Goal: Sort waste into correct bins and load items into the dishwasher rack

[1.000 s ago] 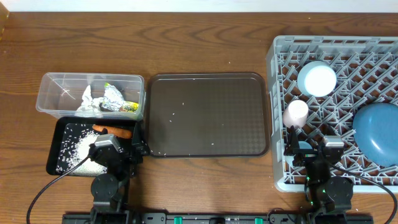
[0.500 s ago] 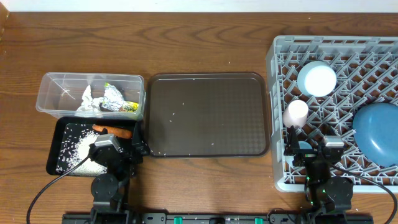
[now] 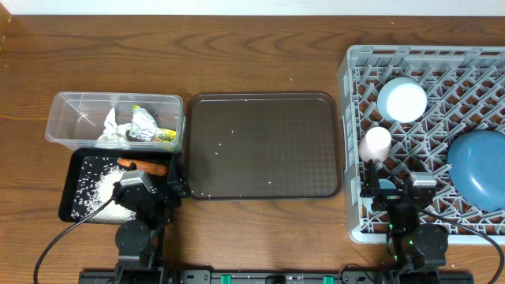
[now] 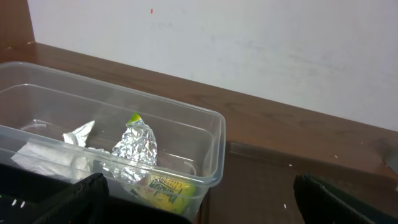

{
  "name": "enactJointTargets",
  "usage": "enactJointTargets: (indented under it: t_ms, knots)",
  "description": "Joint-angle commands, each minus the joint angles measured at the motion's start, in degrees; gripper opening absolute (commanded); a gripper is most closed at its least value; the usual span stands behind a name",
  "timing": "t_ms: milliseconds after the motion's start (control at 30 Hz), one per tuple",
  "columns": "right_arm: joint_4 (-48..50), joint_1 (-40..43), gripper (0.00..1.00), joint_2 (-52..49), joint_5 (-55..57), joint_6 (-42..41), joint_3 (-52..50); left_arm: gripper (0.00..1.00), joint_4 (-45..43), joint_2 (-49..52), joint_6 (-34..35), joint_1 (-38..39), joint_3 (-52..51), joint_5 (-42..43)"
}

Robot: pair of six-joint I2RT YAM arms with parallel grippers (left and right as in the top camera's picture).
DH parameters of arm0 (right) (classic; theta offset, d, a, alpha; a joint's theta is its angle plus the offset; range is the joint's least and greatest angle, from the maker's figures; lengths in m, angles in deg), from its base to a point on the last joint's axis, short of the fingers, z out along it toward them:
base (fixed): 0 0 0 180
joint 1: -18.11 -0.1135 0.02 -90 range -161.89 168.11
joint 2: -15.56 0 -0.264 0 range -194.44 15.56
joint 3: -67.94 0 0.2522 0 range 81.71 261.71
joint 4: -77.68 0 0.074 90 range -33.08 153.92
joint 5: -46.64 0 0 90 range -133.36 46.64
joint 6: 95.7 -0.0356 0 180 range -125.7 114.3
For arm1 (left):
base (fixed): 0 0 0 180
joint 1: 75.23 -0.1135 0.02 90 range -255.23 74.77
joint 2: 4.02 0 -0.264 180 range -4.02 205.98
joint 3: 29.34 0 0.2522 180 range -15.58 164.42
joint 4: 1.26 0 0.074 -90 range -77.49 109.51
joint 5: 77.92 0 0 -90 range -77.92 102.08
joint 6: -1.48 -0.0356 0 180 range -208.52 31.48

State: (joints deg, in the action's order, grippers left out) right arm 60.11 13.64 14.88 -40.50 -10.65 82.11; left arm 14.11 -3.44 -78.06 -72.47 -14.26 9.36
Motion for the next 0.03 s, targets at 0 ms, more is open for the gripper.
enactJointTargets:
  t_ms: [0]
  knots:
    - [-0.2, 0.8, 0.99, 0.4, 0.8, 0.7, -0.1, 0.98, 2.3, -0.3, -0.5, -0.2, -1.1, 0.2]
